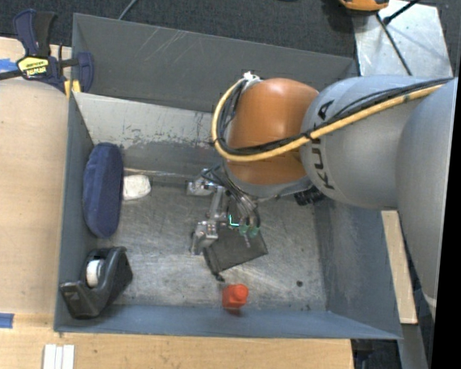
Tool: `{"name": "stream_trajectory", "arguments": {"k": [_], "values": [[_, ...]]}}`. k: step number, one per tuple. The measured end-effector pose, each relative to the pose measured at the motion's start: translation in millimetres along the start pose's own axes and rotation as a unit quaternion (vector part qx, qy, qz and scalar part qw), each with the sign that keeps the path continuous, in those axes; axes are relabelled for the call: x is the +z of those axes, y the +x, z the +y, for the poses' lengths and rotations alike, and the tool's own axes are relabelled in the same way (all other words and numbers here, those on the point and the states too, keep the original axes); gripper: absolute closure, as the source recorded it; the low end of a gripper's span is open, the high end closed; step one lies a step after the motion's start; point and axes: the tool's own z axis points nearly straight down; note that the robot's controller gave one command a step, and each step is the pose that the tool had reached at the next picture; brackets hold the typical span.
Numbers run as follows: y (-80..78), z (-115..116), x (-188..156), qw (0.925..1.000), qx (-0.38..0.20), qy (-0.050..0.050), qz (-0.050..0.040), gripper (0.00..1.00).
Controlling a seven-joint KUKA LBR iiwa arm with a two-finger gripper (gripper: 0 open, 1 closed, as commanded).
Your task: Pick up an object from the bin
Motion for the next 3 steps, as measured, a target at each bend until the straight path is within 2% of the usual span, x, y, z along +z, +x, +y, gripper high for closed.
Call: {"name": "stream_trajectory", "arguments": {"k": [1,2,3], "values": [[23.6,-63.8,58.4,0.9888,-0.149,-0.001,-0.0051,0.0],[19.9,-62.5,55.0,0.9888,-0.149,-0.001,-0.0113,1.0],[10.3,-61.9,-122.9,0.9888,-0.149,0.001,-0.009,1.0]]}}
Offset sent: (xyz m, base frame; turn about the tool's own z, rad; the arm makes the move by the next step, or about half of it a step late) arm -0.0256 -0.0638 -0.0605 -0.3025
